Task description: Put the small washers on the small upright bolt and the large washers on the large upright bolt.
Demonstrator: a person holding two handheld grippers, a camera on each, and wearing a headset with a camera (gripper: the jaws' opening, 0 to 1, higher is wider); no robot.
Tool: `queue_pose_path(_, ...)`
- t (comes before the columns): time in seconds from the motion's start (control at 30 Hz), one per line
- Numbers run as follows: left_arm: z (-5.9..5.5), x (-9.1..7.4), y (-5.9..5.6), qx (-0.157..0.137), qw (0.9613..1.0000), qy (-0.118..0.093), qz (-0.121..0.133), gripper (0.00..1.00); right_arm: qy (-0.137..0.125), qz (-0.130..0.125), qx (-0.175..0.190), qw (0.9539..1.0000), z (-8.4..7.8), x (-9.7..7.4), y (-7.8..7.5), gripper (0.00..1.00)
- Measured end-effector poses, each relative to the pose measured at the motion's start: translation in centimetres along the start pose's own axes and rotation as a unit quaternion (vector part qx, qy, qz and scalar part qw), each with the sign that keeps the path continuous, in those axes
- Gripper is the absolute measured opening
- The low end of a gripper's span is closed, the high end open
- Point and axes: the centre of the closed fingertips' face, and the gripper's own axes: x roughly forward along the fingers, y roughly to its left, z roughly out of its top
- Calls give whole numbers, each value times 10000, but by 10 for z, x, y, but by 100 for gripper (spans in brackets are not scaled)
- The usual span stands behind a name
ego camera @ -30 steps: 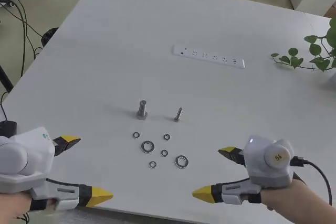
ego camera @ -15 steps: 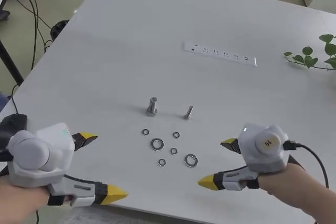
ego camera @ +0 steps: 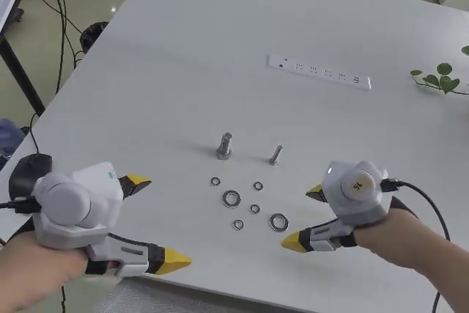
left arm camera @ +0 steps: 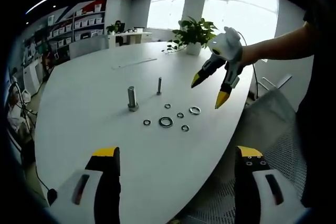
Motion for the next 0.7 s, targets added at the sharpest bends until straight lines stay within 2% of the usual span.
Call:
queue_pose_path(0.23,-5,-2,3,7,10000,22,-33,89,177,70,-97,9998,2,9,-1,68)
queue_pose_path(0.33,-5,-3,4,-23,10000,10,-37,90,224,196,-134,9995,3,14,3,68)
queue_pose_path(0.43,-5,-5,5,-13,10000,19,-58,87,337,195,-342,9987,3,18,4,65)
queue_pose_path(0.7,-6,-7,7,-24,9999,25,-98,85,621,225,-581,9961,1,30,5,63)
